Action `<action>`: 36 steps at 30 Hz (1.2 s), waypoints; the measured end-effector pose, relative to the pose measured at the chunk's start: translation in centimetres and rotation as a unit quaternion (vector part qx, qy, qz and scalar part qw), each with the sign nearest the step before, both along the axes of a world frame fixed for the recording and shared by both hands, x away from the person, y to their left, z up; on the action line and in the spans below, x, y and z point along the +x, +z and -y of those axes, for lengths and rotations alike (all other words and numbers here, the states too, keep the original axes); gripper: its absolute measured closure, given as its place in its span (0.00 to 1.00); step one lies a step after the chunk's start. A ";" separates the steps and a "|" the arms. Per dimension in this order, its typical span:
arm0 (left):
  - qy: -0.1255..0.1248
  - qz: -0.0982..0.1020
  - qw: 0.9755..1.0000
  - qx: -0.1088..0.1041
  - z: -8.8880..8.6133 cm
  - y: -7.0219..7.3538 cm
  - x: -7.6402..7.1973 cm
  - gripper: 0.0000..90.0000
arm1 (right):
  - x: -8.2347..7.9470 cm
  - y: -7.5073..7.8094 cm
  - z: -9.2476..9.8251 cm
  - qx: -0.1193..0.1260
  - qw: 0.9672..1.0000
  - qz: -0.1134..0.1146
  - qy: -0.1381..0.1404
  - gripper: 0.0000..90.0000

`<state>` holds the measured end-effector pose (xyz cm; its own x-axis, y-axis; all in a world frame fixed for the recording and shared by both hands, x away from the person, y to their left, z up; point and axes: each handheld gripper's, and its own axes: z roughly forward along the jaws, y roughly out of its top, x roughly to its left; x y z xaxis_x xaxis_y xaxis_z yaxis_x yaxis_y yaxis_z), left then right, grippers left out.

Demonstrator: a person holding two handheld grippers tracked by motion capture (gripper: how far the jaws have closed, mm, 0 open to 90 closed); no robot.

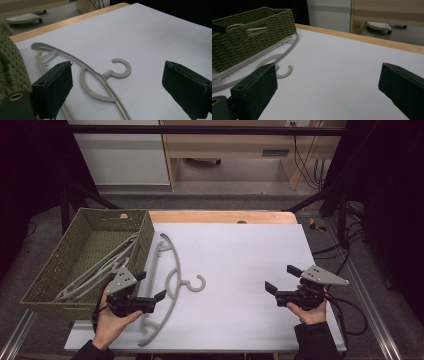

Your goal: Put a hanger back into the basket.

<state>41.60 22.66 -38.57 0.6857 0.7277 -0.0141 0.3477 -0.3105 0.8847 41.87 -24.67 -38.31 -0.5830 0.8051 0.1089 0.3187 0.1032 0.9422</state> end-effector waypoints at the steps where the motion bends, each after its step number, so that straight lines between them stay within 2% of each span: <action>1: -0.004 -0.004 1.000 0.001 0.2 -0.2 0.0 0.10 | -0.1 0.0 0.0 -0.001 1.000 -0.002 0.003 0.03; 8: -0.019 -0.034 0.999 0.031 1.7 -1.5 0.0 0.13 | 0.0 0.0 -0.1 -0.002 1.000 0.000 0.002 0.03; 12: -0.027 -0.056 0.997 0.052 2.6 -2.8 0.3 0.15 | -0.1 -0.1 -0.1 -0.002 1.000 0.000 0.002 0.03; 17: -0.022 -0.074 0.995 0.069 3.0 -4.0 0.6 0.21 | -0.1 -0.1 -0.2 -0.002 1.000 -0.003 0.004 0.03; 19: -0.020 -0.087 0.993 0.078 3.1 -4.6 0.9 0.24 | -0.1 -0.1 -0.3 -0.002 1.000 -0.003 0.003 0.03; 25: -0.014 -0.107 0.988 0.109 3.5 -6.0 1.4 0.36 | -0.1 -0.2 -0.4 -0.004 1.000 -0.006 0.006 0.03; 27: -0.014 -0.116 0.987 0.113 3.7 -6.4 1.5 0.41 | -0.1 -0.3 -0.4 -0.006 1.000 -0.006 0.008 0.03; 29: -0.013 -0.125 0.984 0.124 3.8 -6.8 1.7 0.46 | 0.0 -0.3 -0.5 -0.006 1.000 -0.006 0.006 0.03; 33: -0.010 -0.139 0.981 0.134 4.1 -7.4 1.8 0.55 | 0.0 -0.4 -0.6 -0.005 1.000 -0.009 0.007 0.03; 36: -0.004 -0.147 0.980 0.136 4.2 -7.6 1.8 0.60 | 0.0 -0.4 -0.6 -0.006 1.000 -0.008 0.007 0.03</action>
